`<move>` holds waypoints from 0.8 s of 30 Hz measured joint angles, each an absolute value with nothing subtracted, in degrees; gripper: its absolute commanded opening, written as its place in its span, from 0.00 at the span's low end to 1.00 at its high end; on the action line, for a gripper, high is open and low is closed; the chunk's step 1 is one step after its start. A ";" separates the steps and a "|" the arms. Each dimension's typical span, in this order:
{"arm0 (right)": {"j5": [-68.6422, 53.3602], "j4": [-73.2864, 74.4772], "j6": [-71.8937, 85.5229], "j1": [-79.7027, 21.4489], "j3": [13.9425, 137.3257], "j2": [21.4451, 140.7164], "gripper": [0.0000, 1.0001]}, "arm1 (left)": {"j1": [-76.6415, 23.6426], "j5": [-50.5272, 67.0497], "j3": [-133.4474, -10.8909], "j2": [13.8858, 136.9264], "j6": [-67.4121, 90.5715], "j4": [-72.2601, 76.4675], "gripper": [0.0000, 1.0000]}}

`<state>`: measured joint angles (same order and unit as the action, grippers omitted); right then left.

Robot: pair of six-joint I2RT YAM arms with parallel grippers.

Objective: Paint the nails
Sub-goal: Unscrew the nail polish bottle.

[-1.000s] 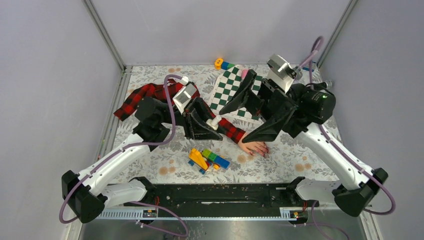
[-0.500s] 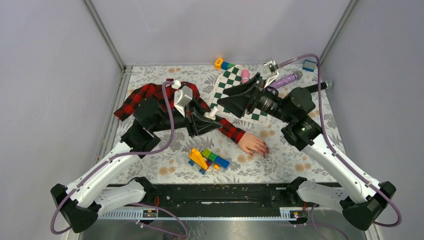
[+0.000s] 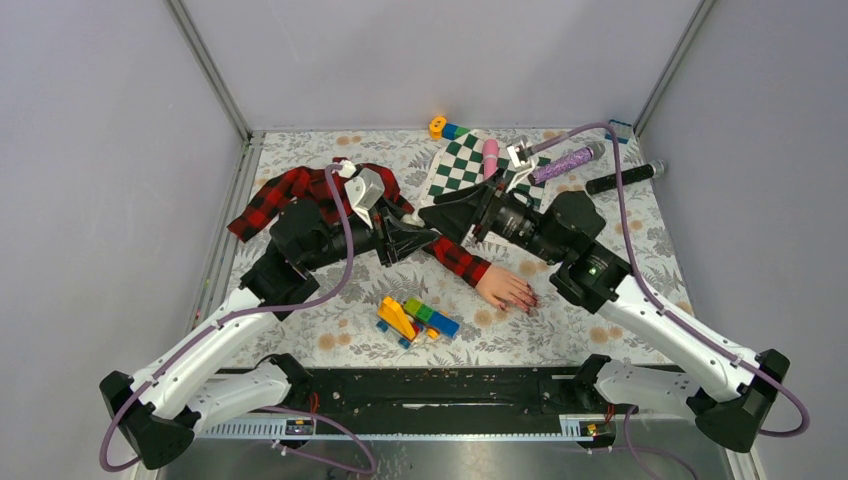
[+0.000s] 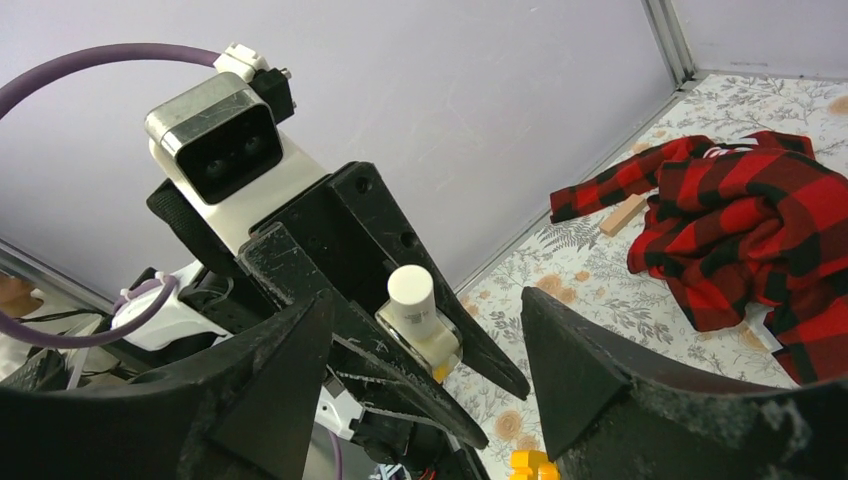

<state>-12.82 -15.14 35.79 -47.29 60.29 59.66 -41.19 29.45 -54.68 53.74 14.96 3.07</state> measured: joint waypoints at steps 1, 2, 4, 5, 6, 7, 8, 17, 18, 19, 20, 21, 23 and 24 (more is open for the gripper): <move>-12.56 -14.98 35.75 -47.51 60.64 60.10 0.72 | -41.19 29.21 -54.68 53.74 14.94 3.05 0.00; -12.45 -14.81 35.70 -47.64 61.04 60.58 0.71 | -41.19 28.99 -54.68 53.74 14.94 3.03 0.00; -12.32 -14.57 35.66 -47.92 61.87 61.73 0.68 | -41.19 28.62 -54.68 53.74 14.94 3.05 0.00; -12.10 -14.50 35.68 -48.07 62.00 62.24 0.65 | -41.19 28.56 -54.68 53.74 14.94 3.05 0.00; -12.03 -14.46 35.70 -48.16 62.00 62.50 0.63 | -41.19 28.56 -54.68 53.74 14.94 3.05 0.00; -11.97 -14.41 35.73 -48.29 62.00 62.83 0.61 | -41.19 28.53 -54.68 53.74 14.94 3.05 0.00; -11.90 -14.44 35.70 -48.40 62.02 63.09 0.58 | -41.19 28.53 -54.61 53.74 14.94 3.11 0.00; -12.12 -14.46 36.05 -49.39 62.81 65.06 0.21 | -41.19 28.36 -54.04 53.87 14.94 2.92 0.00; -12.27 -14.55 36.25 -49.58 62.96 65.17 0.12 | -41.19 28.16 -54.02 53.91 14.94 2.81 0.00; -12.36 -14.57 35.99 -49.74 63.07 65.21 0.06 | -41.19 28.12 -53.98 54.00 14.94 2.79 0.04; -12.10 -14.37 35.70 -49.84 63.16 65.25 0.00 | -41.19 28.08 -53.98 54.06 15.03 2.76 0.12; -12.03 -14.35 35.42 -49.89 63.16 65.32 0.00 | -41.19 27.92 -53.98 54.08 15.05 2.70 0.25; -11.44 -14.00 34.72 -50.04 63.20 65.34 0.00 | -41.19 27.68 -53.98 54.13 15.00 2.48 0.50; -11.05 -13.50 34.44 -50.24 63.42 65.32 0.00 | -41.19 27.62 -53.98 54.15 14.87 2.46 0.66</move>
